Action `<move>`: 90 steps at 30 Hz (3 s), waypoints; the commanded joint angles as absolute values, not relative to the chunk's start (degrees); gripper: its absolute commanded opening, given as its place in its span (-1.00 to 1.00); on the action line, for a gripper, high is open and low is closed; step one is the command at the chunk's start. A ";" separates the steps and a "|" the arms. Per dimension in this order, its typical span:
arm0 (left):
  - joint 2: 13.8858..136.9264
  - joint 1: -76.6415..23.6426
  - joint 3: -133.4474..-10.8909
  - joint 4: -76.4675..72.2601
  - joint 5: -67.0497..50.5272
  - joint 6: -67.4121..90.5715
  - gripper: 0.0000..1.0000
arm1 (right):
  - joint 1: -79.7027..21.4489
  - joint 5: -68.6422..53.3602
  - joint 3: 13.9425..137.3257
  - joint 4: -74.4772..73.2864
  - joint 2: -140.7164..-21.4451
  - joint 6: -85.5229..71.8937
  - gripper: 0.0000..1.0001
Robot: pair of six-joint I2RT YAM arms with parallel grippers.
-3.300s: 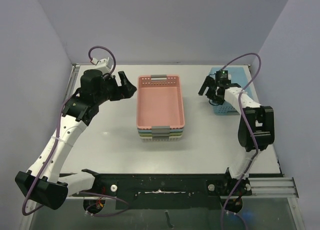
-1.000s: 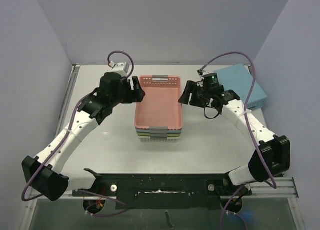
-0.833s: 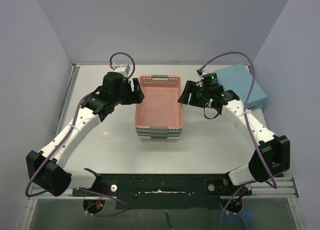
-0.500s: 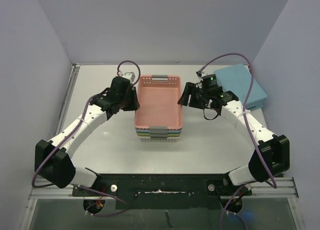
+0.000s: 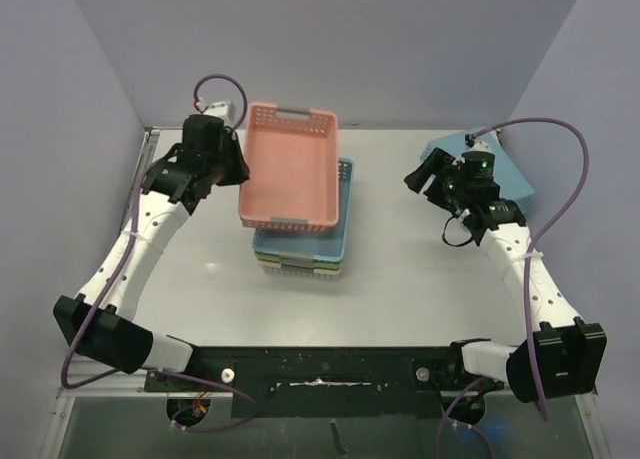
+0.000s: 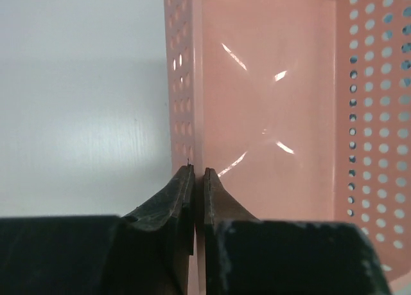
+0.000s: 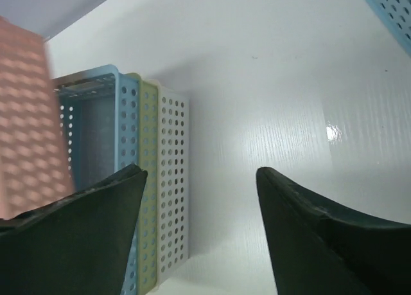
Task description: Turn the large container upside down
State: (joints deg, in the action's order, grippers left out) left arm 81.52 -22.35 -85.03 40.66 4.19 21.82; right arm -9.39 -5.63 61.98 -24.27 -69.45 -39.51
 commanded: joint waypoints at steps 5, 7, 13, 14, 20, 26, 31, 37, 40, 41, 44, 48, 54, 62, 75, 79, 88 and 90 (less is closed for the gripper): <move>73.35 -18.67 -96.07 37.06 8.00 22.58 -1.00 | -14.75 -11.47 57.47 -15.90 -80.94 -44.46 0.01; 73.19 -18.63 -98.79 38.01 8.46 22.96 -1.00 | -18.88 -10.96 59.47 -14.71 -85.35 -44.76 -0.13; 70.80 -18.72 -102.51 35.52 7.57 23.05 -1.00 | -28.41 -19.05 68.29 -5.86 -100.09 -49.86 -0.55; 70.61 -18.67 -103.15 35.57 7.75 22.99 -1.00 | -29.89 -20.05 71.15 -4.69 -102.81 -50.60 -0.60; 70.19 -18.77 -103.67 36.91 8.85 21.76 -1.00 | -35.54 -32.50 94.81 -3.07 -120.58 -53.17 -0.56; 69.28 -18.72 -99.62 38.13 8.52 21.04 -1.00 | -31.20 -31.20 88.11 -7.14 -112.66 -48.19 -0.50; 70.22 -18.98 -96.24 37.01 7.93 20.96 -1.00 | -22.32 -21.49 76.22 -20.21 -96.52 -38.59 -0.39; 73.32 -22.20 -92.83 34.08 11.75 19.16 -1.00 | -5.35 -17.77 67.13 -31.42 -80.31 -32.65 0.34; 79.09 -29.37 -96.70 37.10 19.87 18.05 -1.00 | -1.17 -12.54 69.75 -36.27 -76.60 -30.18 0.56; 81.34 -31.73 -98.15 38.22 21.45 18.20 -1.00 | -0.37 -10.21 71.10 -37.57 -75.89 -29.69 0.62; 87.26 -37.56 -100.20 38.85 21.62 19.81 -1.00 | 0.86 -3.37 75.38 -39.59 -74.05 -29.05 0.66; 92.57 -40.61 -99.39 37.54 21.57 22.44 -1.00 | 1.23 -2.19 77.23 -38.24 -71.32 -28.84 0.68; 97.04 -41.02 -94.31 29.27 18.27 28.44 -1.00 | 1.07 -4.31 77.69 -37.17 -70.92 -28.74 0.70; 103.15 -41.04 -93.68 25.22 7.53 33.78 -0.27 | -0.48 -2.78 75.84 -37.74 -72.27 -30.81 0.71; 89.12 -35.26 -94.14 30.41 10.17 31.78 0.25 | -19.56 4.06 74.53 -35.35 -76.68 -34.58 0.63; 82.12 -31.21 -92.86 28.68 6.29 31.43 0.26 | -28.63 10.00 76.27 -33.67 -83.10 -40.40 0.65; 78.94 -29.14 -93.97 30.42 2.58 29.63 0.26 | -32.58 4.44 86.51 -31.54 -103.39 -48.48 0.72; 78.69 -29.04 -93.39 30.35 1.57 29.22 0.26 | -33.16 4.33 88.33 -30.34 -106.12 -48.37 0.72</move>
State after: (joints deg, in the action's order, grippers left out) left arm 78.06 -29.71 -93.34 30.76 5.02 30.83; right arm -32.27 4.86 82.78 -34.28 -102.98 -45.95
